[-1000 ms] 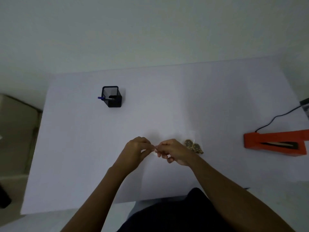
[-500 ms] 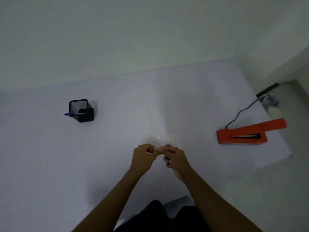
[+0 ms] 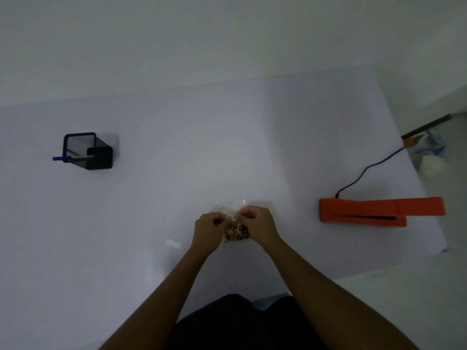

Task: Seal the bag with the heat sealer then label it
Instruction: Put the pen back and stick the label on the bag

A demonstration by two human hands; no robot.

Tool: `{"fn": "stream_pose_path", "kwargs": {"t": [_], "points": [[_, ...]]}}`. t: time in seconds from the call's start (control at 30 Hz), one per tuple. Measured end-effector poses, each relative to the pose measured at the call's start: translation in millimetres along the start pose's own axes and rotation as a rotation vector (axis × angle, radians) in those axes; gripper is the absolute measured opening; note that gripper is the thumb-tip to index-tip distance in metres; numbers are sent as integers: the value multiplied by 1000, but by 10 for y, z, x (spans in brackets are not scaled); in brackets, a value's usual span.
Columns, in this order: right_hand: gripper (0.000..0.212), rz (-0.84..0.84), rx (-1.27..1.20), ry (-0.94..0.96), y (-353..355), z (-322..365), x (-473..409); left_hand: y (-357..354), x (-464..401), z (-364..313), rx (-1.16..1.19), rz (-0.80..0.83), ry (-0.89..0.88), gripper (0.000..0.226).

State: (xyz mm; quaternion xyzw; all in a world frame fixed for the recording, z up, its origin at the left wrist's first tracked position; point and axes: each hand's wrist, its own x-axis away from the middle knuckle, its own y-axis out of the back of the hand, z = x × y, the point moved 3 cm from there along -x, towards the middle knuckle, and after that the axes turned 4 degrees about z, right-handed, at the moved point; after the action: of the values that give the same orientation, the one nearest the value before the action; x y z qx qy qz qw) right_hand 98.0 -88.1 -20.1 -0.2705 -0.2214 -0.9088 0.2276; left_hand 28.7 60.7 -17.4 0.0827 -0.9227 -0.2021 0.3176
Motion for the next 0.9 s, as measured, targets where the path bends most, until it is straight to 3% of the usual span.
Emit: {"fn": "stream_pose_path", "kwargs": {"t": [0.37,0.9], "points": [[7,32,286,36,-8,-94,-422,-145,-230,42,-55,-132,210,26],[8,36,319,-3,-10,-117,-539,-194,-312,43,-97,-151,298,18]]}}
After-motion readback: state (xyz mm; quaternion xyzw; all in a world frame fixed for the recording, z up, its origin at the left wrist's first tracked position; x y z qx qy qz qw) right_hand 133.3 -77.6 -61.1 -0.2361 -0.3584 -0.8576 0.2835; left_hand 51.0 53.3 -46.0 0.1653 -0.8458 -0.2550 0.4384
